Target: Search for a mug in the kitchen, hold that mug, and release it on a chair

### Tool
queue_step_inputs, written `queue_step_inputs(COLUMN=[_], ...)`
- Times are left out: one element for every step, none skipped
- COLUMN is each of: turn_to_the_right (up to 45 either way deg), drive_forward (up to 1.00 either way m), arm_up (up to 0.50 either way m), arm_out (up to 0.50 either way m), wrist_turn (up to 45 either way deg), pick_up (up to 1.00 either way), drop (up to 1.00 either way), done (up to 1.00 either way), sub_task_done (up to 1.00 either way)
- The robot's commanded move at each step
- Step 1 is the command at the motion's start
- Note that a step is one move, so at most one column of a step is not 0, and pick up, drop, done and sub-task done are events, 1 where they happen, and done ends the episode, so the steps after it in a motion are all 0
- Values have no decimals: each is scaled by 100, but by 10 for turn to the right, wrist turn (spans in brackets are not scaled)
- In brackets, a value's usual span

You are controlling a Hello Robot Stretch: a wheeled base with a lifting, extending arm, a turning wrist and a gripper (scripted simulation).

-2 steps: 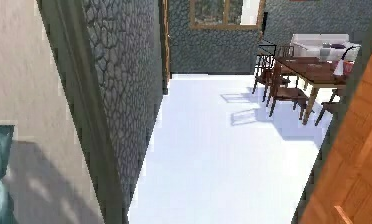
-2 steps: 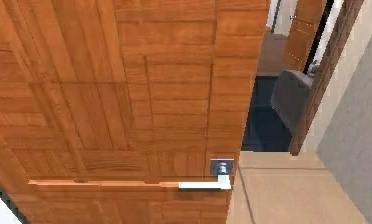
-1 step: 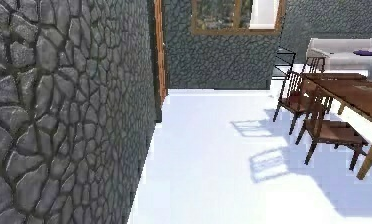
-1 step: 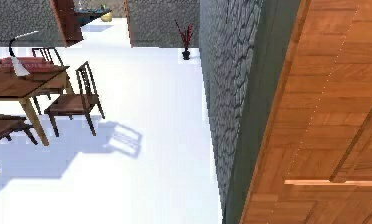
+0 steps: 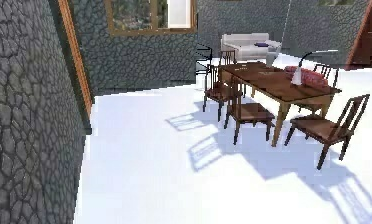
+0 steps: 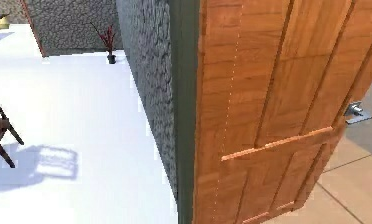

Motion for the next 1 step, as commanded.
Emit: queue_step_inputs(turn_to_the_right=[0], drive_forward=[5], arm_up=[0], arm_out=[0], wrist_turn=[0], pick_up=[0], drop=[0], done=[0], sub_task_done=[0])
